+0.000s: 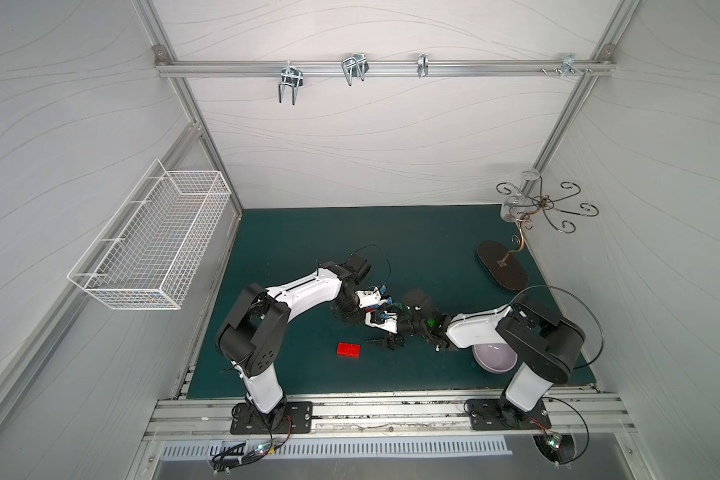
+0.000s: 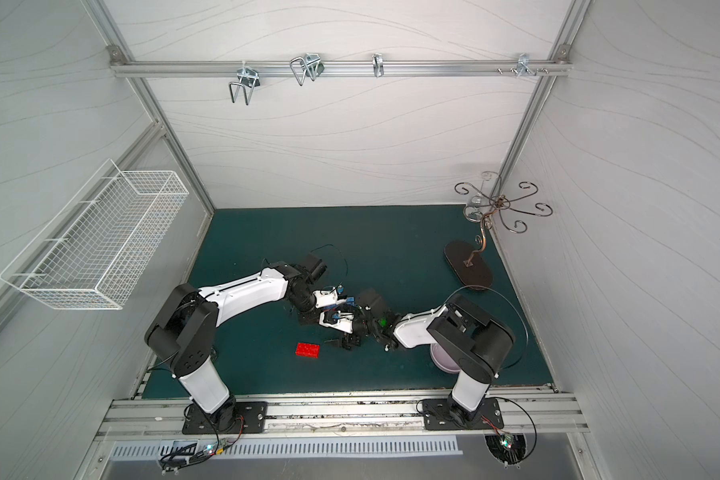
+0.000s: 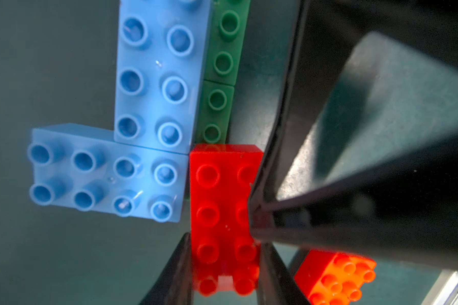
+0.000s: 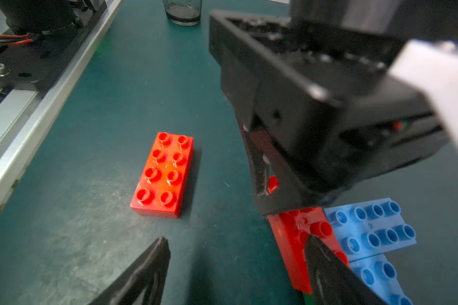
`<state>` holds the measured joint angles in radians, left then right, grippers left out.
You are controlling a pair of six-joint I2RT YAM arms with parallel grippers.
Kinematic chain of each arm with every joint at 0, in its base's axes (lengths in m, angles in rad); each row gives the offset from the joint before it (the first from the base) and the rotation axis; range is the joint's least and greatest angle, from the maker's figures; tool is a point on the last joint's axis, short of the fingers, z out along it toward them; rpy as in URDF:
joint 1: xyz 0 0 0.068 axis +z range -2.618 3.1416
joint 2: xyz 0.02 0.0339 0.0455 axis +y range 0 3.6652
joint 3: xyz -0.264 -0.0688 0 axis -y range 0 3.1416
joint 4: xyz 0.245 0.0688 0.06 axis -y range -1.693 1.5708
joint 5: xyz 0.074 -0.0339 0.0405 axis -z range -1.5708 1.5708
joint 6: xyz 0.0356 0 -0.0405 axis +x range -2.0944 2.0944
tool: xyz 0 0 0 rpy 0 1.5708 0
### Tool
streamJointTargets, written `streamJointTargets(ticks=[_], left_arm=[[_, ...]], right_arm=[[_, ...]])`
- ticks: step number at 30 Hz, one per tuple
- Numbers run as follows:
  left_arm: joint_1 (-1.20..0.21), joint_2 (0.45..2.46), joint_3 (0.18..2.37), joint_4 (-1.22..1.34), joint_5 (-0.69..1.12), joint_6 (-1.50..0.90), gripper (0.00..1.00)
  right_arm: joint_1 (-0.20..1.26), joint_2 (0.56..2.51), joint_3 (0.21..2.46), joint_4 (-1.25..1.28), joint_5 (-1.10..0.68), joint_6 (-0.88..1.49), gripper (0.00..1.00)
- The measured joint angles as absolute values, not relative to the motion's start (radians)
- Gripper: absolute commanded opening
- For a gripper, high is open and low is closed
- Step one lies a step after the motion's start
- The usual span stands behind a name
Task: Assemble a small pinwheel with lego
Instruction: Assemble the lego brick with the lego brick.
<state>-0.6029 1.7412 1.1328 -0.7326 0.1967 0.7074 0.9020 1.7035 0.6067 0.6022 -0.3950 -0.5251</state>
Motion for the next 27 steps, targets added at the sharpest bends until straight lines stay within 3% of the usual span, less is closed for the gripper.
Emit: streamJointTargets(ticks=[27], left_arm=[[-0.614, 1.74, 1.133, -0.728, 0.187, 0.712, 0.09]], right_arm=[[0.902, 1.699, 0.592, 0.612, -0.389, -0.53, 0.8]])
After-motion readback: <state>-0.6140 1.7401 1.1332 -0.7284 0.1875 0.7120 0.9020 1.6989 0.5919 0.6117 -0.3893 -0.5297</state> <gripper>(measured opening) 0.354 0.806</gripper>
